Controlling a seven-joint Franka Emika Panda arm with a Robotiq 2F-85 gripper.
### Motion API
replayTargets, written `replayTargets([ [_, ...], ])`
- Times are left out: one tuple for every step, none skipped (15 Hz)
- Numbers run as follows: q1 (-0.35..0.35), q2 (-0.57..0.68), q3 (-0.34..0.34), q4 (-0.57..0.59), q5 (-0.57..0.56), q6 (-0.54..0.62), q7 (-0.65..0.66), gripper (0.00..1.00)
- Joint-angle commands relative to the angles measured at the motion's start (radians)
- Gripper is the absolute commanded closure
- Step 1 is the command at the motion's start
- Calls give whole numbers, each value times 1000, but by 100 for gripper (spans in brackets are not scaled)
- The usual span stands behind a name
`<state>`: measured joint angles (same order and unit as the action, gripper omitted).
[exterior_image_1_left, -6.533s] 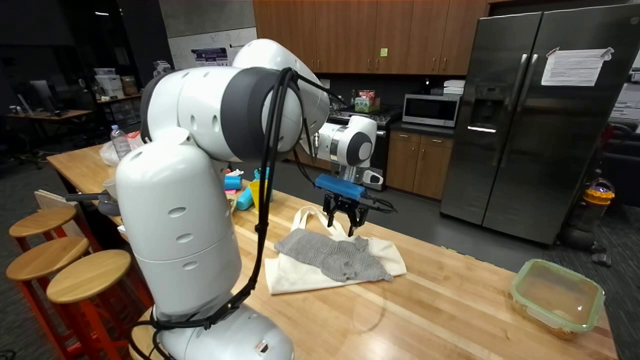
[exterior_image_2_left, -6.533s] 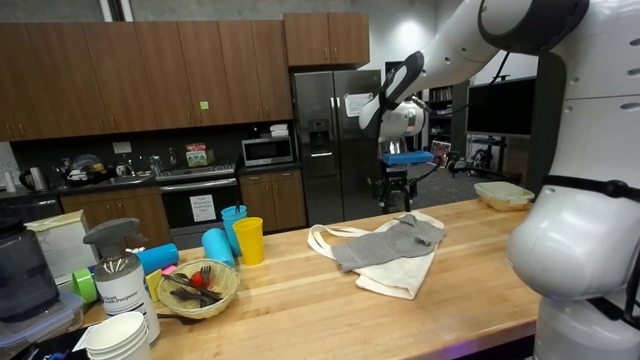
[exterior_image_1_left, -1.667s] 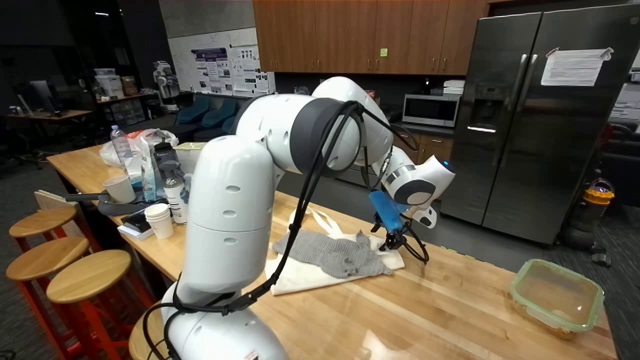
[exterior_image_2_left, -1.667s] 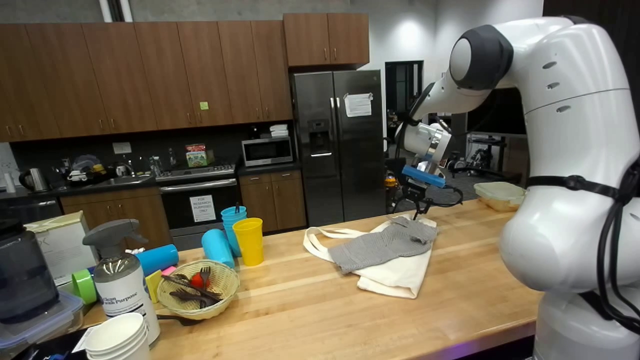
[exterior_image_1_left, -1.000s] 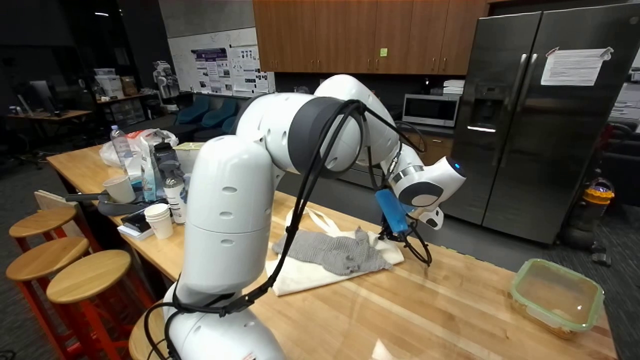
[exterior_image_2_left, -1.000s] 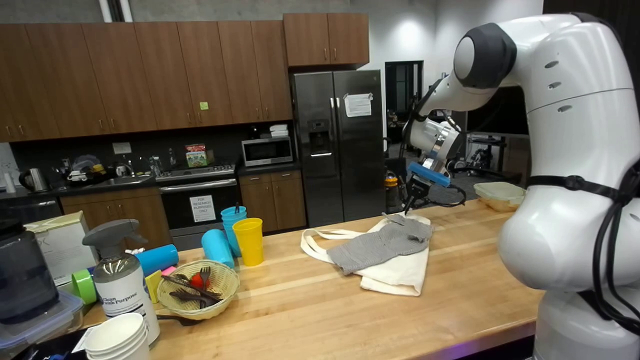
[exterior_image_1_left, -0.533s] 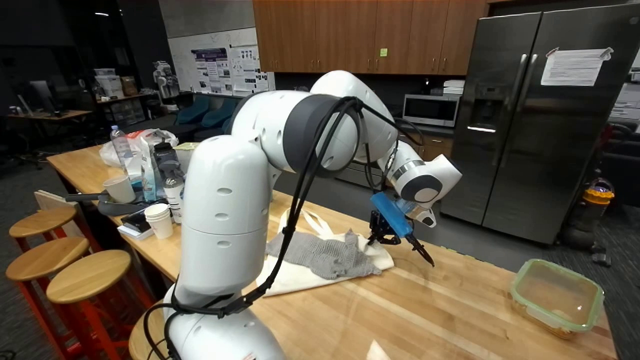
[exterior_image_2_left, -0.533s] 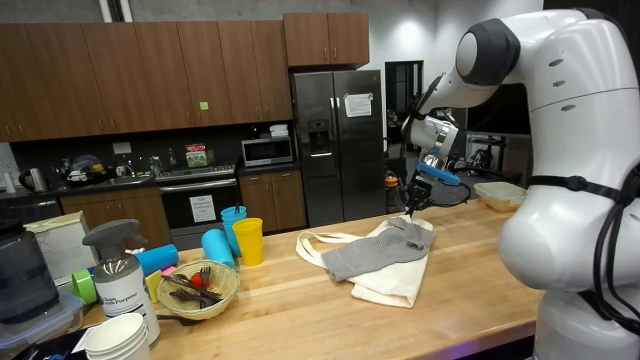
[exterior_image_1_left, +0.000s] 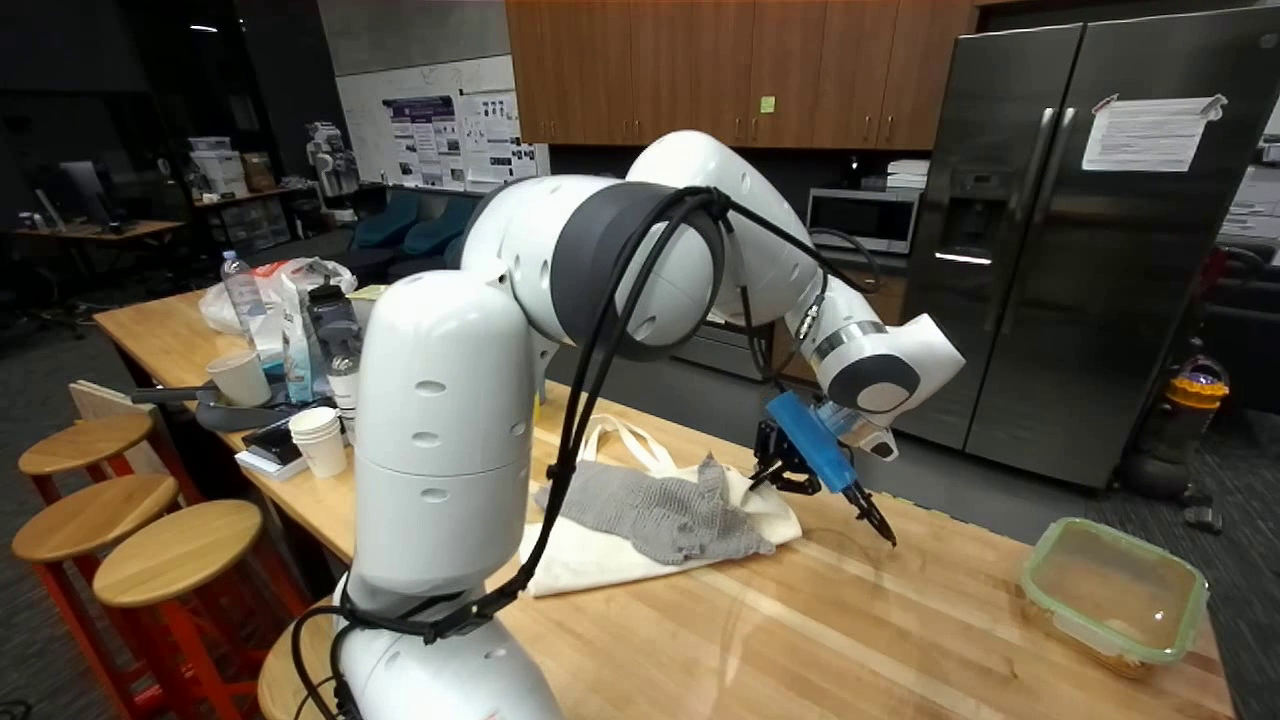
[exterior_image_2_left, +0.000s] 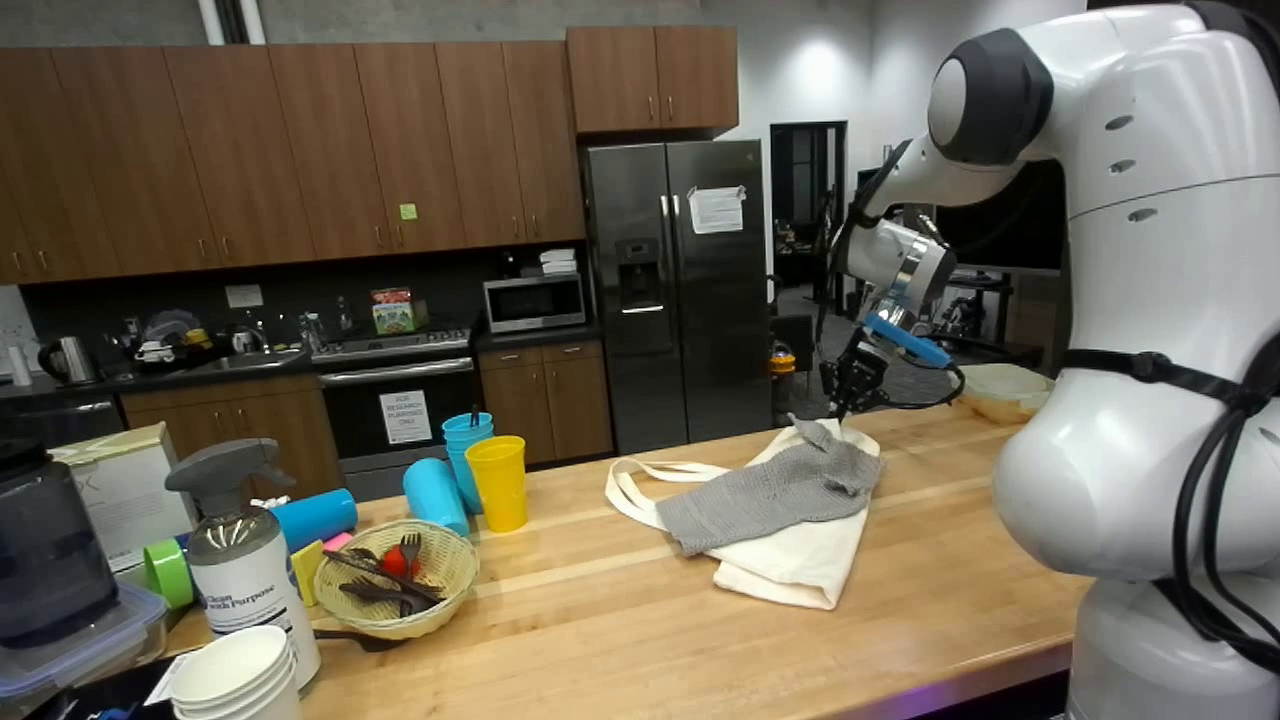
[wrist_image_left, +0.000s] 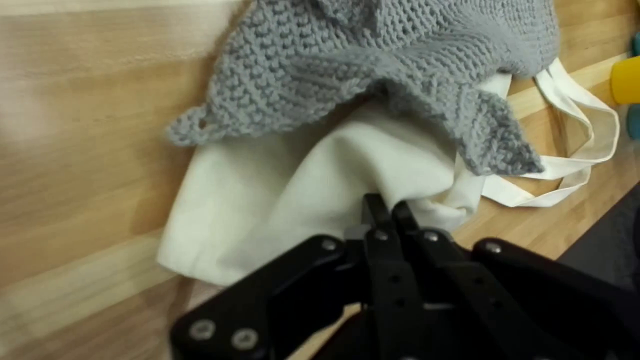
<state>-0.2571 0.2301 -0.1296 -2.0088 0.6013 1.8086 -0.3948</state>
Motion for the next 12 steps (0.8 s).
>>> replayTargets([
  [-53, -11, -28, 1, 81, -54, -95, 99],
  [-66, -4, -37, 10, 104, -68, -114, 99],
  [-79, 5, -47, 18, 126, -81, -132, 99],
  [-91, 14, -56, 28, 144, -95, -148, 99],
  [-103, 24, -65, 41, 160, -112, -165, 99],
  [-114, 35, -74, 57, 172, -128, -176, 99],
  [-125, 52, -83, 82, 180, -147, -183, 99],
  [-135, 69, -90, 105, 186, -162, -186, 99],
  [-147, 92, -98, 138, 191, -178, -185, 99],
  [-161, 117, -105, 171, 199, -193, -183, 99],
  [-175, 143, -110, 208, 205, -206, -180, 99],
  [-190, 170, -114, 245, 211, -218, -178, 99],
])
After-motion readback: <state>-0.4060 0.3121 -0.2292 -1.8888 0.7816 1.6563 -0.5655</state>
